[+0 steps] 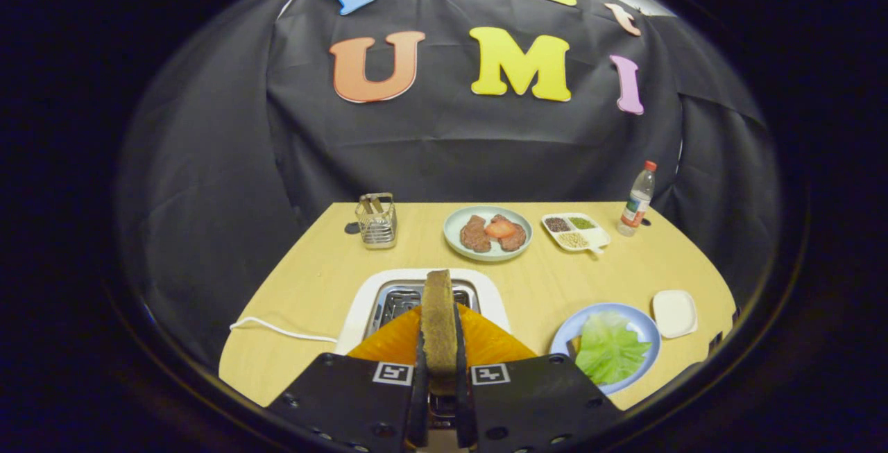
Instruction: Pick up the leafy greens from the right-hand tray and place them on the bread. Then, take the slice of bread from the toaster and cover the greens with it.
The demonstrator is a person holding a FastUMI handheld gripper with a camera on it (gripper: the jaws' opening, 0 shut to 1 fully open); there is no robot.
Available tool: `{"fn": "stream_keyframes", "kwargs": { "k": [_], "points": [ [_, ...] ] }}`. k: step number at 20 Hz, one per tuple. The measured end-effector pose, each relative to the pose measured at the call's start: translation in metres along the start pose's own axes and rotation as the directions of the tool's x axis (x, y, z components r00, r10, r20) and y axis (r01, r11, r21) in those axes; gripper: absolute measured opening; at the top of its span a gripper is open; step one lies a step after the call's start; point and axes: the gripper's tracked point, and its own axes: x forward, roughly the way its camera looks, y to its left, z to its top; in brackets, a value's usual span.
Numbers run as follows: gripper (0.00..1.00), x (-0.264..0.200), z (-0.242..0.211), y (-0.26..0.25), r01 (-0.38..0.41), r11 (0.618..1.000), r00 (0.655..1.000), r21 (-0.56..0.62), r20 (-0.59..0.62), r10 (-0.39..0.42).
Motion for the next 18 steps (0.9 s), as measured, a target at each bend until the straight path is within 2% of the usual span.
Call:
{"fn": "stream_keyframes", "kwargs": {
  "k": [7,11,15,18],
  "points": [
    [0.16,-0.053,0.056,-0.001,-0.004,0.999,0.993,-0.049,0.121,0.01],
    [0.16,-0.09,0.095,-0.008,-0.029,0.999,0.983,-0.033,0.178,0.034],
    [0.16,-0.109,0.121,-0.045,-0.002,1.0,0.97,-0.02,0.242,0.007],
    [0.15,-0.103,0.109,-0.077,0.012,1.0,0.973,0.011,0.232,-0.014]
  ]
}}
